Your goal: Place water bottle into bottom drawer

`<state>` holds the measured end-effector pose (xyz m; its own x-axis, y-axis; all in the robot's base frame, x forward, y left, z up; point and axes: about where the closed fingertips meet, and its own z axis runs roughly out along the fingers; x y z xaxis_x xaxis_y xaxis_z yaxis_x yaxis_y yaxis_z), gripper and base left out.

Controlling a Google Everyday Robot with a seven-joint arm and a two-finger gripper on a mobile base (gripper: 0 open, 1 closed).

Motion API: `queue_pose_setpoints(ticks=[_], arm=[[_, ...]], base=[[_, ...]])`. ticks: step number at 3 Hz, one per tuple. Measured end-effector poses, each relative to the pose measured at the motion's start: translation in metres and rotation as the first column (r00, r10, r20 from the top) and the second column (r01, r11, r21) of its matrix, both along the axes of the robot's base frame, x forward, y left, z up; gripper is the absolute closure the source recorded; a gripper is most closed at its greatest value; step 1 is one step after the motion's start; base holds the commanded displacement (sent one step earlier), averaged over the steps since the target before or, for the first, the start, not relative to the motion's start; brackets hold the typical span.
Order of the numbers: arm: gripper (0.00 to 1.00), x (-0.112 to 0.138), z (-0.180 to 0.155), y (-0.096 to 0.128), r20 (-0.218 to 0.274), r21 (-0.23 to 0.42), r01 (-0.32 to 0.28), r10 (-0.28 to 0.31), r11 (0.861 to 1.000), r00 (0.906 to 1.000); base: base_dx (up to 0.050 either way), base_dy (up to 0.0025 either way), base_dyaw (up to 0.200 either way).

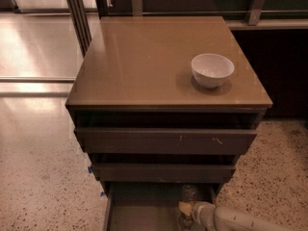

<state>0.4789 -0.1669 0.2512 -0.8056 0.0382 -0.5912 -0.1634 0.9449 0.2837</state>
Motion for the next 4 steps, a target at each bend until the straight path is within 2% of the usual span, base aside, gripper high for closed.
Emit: queue_pose_setpoints(ticks=[1,2,3,4], arm=[[1.0,-0.016,-0.021,-0.014,-0.069,0.019,0.054,-0.053,0.998,0.9962],[1.0,-0.022,-0.035,-0.025,-0.113,0.023,0.079,-0.076,0.997,0.9907],[1.0,-0.012,-0.048,-0.028,-0.142,0.015,0.057,-0.054,0.998,0.9884],[0.84,-0.011,-0.05,-0.025,-0.145,0.012,0.048,-0.046,0.999,0.9884]], base=[[0.0,0.0,0.0],[0.0,0.0,0.0],[0.0,0.0,0.0],[0.0,0.0,0.0]])
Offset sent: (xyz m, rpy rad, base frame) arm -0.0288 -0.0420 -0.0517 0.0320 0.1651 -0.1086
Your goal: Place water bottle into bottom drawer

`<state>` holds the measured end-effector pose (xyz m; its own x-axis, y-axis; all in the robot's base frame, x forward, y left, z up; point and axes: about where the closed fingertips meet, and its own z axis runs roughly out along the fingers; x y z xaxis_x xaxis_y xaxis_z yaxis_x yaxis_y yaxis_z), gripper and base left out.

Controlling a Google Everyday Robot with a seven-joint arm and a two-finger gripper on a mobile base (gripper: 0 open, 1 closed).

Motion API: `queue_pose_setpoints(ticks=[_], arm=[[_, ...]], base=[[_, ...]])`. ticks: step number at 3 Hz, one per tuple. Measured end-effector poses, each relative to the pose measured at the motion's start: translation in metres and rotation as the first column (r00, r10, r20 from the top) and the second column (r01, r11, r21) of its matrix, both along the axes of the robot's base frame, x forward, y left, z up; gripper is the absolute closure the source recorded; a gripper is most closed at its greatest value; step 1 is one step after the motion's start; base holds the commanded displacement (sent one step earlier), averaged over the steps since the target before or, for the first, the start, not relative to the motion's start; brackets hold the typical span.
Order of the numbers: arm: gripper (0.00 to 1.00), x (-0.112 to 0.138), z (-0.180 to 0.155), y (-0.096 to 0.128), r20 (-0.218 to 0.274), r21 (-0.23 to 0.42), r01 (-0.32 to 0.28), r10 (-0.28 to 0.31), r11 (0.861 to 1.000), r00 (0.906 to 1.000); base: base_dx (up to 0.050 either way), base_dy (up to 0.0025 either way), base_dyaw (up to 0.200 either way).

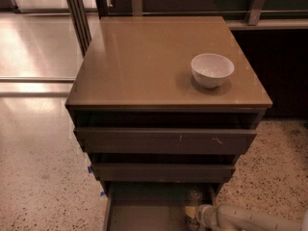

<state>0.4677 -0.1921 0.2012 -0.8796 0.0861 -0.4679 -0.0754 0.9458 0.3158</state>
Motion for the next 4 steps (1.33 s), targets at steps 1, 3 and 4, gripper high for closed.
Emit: queue_pose_setpoints(ticks=[1,3,4], arm=[[0.62,-0.0019,0.0012,-0.0004,0.003,0.003,0.006,-0.006,1.0,1.0],[0.15,-0.0019,0.0012,-0.0004,0.003,0.003,0.006,-0.006,1.0,1.0],[0.0,-0.0019,0.0011,-0.0003,0.003,0.003,0.006,-0.006,1.0,1.0]], base=[[0.0,0.0,0.0],[0.0,0.0,0.0],[0.0,0.0,0.0]])
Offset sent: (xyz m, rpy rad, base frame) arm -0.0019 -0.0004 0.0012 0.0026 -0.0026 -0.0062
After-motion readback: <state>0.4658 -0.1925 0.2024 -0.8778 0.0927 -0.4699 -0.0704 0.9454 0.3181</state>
